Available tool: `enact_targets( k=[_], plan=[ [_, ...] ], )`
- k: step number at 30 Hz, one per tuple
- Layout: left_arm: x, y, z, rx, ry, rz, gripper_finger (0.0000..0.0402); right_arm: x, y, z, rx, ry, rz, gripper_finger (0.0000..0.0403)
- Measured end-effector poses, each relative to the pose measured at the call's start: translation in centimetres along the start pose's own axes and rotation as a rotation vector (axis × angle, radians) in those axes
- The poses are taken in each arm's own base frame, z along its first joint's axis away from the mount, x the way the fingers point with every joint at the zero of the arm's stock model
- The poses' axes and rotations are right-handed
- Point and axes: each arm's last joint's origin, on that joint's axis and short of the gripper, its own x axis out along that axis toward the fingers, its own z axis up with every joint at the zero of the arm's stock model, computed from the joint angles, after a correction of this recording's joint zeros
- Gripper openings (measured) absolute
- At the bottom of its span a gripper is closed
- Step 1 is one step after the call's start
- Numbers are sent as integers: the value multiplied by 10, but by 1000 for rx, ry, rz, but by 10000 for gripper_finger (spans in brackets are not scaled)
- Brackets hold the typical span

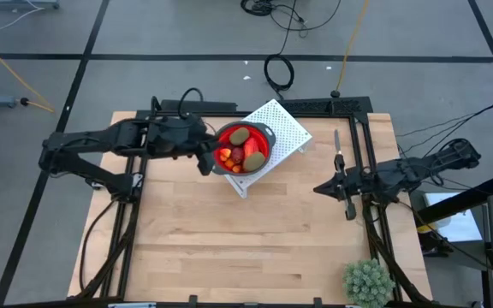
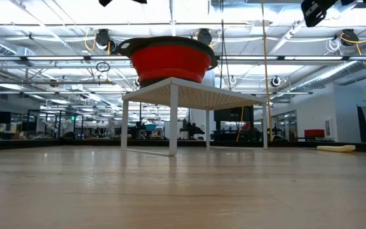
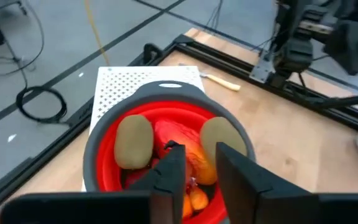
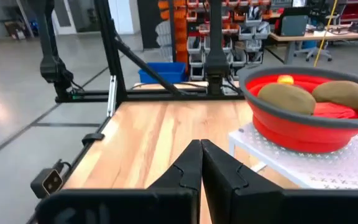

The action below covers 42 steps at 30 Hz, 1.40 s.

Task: Pick & Place Fruit
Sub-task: Put the yellow table knife on the shelf

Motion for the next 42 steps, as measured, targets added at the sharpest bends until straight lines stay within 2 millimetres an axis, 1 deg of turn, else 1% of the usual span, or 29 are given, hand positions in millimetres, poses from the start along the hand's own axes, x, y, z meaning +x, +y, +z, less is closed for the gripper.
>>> enact_targets(
  k=[7,9,15,18,20,23,28,30,33,35,40,42],
  plan=[
    [-23,-8,0,65,-46,-67,18,9,-2,-4,-8,43,-32,2],
    [-27,-10,0,88,-59,-82,5,11,-4,-5,-7,49,-46,2],
    [-34,-14,2,151,-98,-115,15,18,-9,-8,17,81,-90,2],
    [-30,-17,0,171,-107,-153,8,20,-12,-10,20,101,-111,2],
    [-23,-19,-6,189,-111,-189,3,21,-14,-10,22,104,-122,2],
    [-11,-20,-17,207,-136,-208,7,21,-15,-10,29,102,-131,2],
    [-11,-12,-37,172,-186,-245,4,21,-16,-12,67,114,-138,2],
    [-10,-10,-46,169,-214,-298,2,21,-16,-14,84,134,-143,2],
    [-14,-4,-59,157,-276,-361,7,21,-18,-16,116,153,-159,2],
    [-17,2,-68,138,-311,-372,9,20,-20,-17,137,166,-175,2],
    [-18,13,-93,129,-355,-399,10,20,-25,-17,172,164,-211,2],
    [-20,17,-99,122,-385,-418,10,21,-27,-17,175,165,-224,2]
  ],
)
